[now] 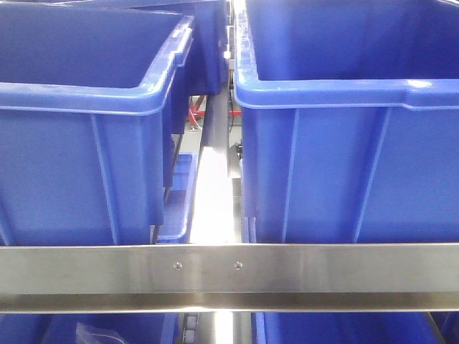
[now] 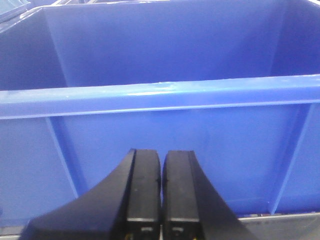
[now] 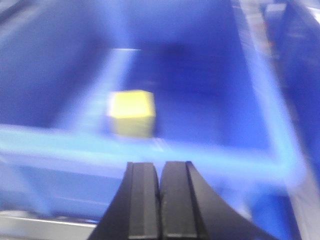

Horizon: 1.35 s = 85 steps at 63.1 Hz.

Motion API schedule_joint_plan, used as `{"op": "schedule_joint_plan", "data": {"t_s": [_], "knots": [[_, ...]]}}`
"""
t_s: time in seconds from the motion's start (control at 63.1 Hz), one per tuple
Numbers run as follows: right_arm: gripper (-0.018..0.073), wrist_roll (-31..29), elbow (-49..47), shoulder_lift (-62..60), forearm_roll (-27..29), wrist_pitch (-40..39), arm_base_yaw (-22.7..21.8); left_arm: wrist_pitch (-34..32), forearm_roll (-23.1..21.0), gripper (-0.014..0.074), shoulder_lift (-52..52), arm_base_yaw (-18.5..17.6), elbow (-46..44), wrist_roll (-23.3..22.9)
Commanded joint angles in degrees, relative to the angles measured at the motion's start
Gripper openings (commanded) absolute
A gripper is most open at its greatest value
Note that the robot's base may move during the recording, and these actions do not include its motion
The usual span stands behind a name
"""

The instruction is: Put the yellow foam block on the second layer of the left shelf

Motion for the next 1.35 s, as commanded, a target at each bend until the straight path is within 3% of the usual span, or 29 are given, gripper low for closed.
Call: {"op": "schedule_joint_plan", "data": {"t_s": [0.0, 0.206, 1.331], "knots": [[0.0055, -0.53, 2.18, -3.59, -0.22, -6.42, -2.36, -4.94, -0.16, 0.0137, -0.78, -0.20, 1.48, -0.22], [0.0055, -0.53, 13.09, -10.13, -0.22, -17.47, -3.17, -4.94, -0.16, 0.0137, -0.78, -0.20, 1.48, -0.22], [0.0055, -0.53, 12.73, -10.06, -0.32, -15.71, -3.17, -4.94, -0.16, 0.0137, -0.78, -0.20, 1.48, -0.22]]}}
